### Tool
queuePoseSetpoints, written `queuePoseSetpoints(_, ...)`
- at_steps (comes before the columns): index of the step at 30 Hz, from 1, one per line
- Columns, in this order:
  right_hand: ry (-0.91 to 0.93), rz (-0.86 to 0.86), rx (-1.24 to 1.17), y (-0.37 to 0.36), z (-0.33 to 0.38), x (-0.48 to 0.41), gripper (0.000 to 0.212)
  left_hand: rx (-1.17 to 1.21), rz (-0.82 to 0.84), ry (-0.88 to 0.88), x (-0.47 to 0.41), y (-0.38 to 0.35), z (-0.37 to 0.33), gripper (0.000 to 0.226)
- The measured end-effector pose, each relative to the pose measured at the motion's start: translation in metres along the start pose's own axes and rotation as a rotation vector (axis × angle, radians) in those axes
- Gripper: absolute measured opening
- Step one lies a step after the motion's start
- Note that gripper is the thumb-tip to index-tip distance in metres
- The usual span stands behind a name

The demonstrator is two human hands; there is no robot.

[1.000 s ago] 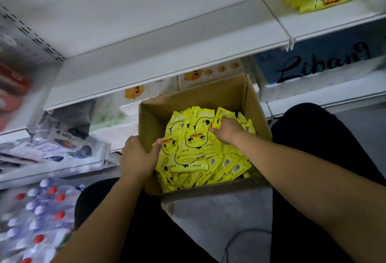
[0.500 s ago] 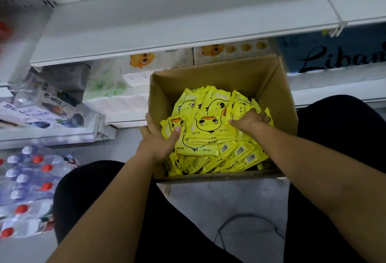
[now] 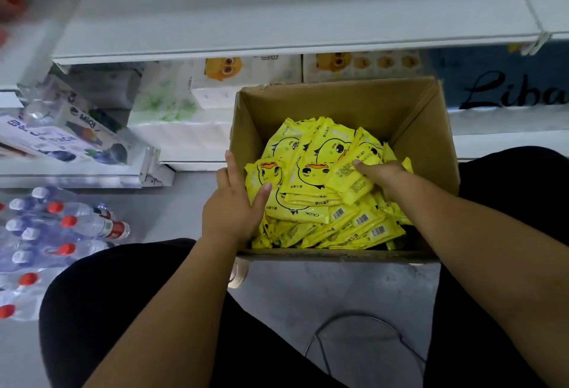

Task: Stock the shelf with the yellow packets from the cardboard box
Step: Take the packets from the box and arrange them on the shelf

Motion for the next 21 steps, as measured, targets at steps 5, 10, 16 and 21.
queuePoseSetpoints(5, 0.281, -0.064, -0.104, -0.001, 0.042, 0.006, 0.068, 0.004, -0.045, -0.01, -0.001, 0.001, 0.004, 0.09)
queuePoseSetpoints(10, 0.617, 0.33, 0.083, -0.049, 0.1, 0.029, 0.053, 0.006, -0.06, 0.005, -0.003, -0.001, 0.006, 0.09)
queuePoseSetpoints(16, 0.568, 0.612, 0.542, -0.099, 0.097, 0.041, 0.08, 0.001, -0.084, 0.005, -0.006, -0.001, 0.009, 0.089)
queuePoseSetpoints(21, 0.555, 0.722, 0.635, -0.105, 0.092, 0.054, 0.093, -0.005, -0.083, 0.006, -0.006, 0.0, 0.009, 0.089)
Point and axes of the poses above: each hand's wrist, its own x-axis away from the middle knuckle, its own y-axis out of the back of the hand, z = x × y, the point moved 10 cm from there along -x, towards the middle knuckle, and after that the axes turned 13 degrees about y, right-handed, at the moved point
